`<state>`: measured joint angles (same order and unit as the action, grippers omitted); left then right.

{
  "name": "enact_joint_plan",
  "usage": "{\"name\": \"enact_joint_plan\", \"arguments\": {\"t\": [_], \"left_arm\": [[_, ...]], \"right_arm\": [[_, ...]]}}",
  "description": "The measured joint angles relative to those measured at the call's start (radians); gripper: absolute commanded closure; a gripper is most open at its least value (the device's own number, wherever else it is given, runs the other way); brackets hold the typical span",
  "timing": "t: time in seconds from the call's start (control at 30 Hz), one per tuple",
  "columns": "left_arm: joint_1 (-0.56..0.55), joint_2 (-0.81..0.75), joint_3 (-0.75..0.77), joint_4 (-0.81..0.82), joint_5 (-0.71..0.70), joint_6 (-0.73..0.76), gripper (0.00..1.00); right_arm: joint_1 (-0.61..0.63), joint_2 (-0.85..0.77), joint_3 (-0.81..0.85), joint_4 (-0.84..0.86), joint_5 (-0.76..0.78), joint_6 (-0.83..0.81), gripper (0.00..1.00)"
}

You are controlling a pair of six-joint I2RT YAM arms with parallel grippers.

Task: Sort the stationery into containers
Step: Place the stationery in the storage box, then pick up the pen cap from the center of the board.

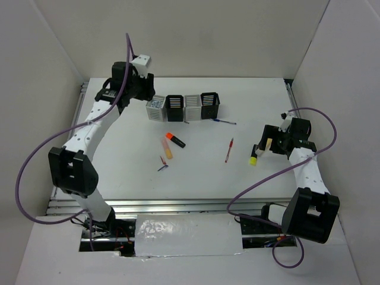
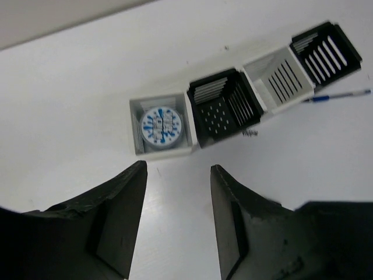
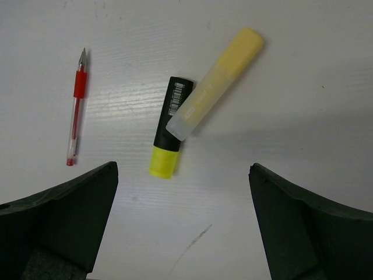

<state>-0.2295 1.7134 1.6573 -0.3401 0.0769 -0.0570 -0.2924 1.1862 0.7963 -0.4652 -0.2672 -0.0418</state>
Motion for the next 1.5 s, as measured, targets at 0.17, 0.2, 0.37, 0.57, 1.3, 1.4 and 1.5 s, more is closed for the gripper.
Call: {"name": "enact_joint_plan", "arguments": {"t": [0.17, 0.2, 0.37, 0.57, 1.3, 1.4, 1.5], "left_arm": [[0.037, -0.132, -0.215, 0.007, 0.112, 0.018, 0.08], [0.042, -0.155, -0.257, -0.002, 0.132, 0.026, 0.04], [0.054, -0.233, -0.379, -0.026, 0.183, 0.030, 0.01], [0.051, -0.333, -0.478, -0.005, 0.182, 0.027, 0.02], [0.010, -0.373, -0.607, -0.057, 0.214, 0.215, 0.43], [-0.084, -0.346, -0.629, -0.053, 0.193, 0.254, 0.46], [-0.174, -0.338, -0.687, -0.015, 0.184, 0.301, 0.55]], "right_arm": [[0.000, 0.000, 0.000, 0.000, 0.000, -0.001, 0.03], [0.002, 0.000, 0.000, 0.000, 0.003, -0.002, 0.05], [0.040, 0.000, 0.000, 0.000, 0.057, -0.009, 0.15], [0.184, 0.008, 0.002, 0.000, 0.131, -0.008, 0.30], [0.574, 0.395, 0.233, -0.011, 0.257, 0.275, 0.35], [0.574, 0.394, 0.233, -0.011, 0.255, 0.279, 0.35], [0.568, 0.392, 0.233, -0.017, 0.245, 0.267, 0.35]]}}
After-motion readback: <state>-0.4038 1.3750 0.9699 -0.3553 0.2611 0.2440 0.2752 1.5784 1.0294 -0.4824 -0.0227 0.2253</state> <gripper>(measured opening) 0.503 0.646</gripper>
